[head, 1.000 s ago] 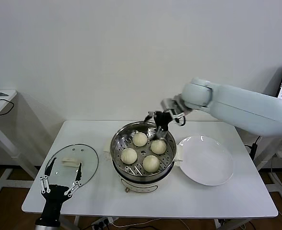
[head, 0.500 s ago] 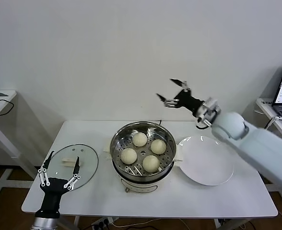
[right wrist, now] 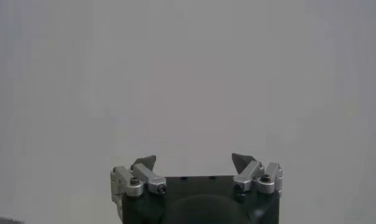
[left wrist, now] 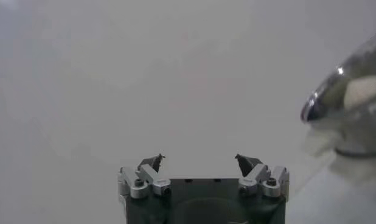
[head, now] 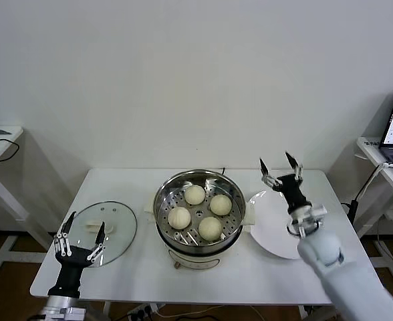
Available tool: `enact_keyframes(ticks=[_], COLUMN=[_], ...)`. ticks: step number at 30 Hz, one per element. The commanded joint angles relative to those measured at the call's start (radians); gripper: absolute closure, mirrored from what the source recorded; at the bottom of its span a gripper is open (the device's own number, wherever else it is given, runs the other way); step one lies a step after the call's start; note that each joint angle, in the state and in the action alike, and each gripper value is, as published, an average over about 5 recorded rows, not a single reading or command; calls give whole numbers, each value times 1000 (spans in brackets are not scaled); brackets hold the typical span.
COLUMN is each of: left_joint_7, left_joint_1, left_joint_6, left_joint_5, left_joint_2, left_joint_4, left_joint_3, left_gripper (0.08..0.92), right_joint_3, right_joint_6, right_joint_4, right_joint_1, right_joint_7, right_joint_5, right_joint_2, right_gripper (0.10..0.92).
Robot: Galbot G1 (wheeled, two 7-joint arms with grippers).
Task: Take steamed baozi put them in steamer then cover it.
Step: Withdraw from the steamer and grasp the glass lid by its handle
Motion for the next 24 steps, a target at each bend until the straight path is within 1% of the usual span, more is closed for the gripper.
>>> enact_keyframes(ticks=[1, 6, 11, 18, 24], left_joint_7=[-39, -43, -50, -89, -82], left_joint_1=[-90, -143, -200, -290, -341], left_joint_6=[-58, -36, 6, -2, -4], left_joint_5=[465, 605, 632, 666, 665], left_joint_2=[42, 52, 69, 73, 88], left_joint_4=[329, 426, 475, 499, 522], left_joint_3=[-36, -43, -28, -37, -26], left_gripper=[177, 177, 177, 177, 177], right_joint_3=[214, 227, 246, 261, 262], right_joint_6=[142, 156, 149, 131, 106], right_joint_4=[-7, 16, 41, 52, 47], right_joint_1=[-307, -346, -364, -377, -367], right_joint_7=[5, -11, -15, -24, -25], right_joint_5=[-173, -216, -231, -233, -232], right_joint_2=[222, 261, 281, 284, 289], right_gripper=[203, 203, 203, 203, 203])
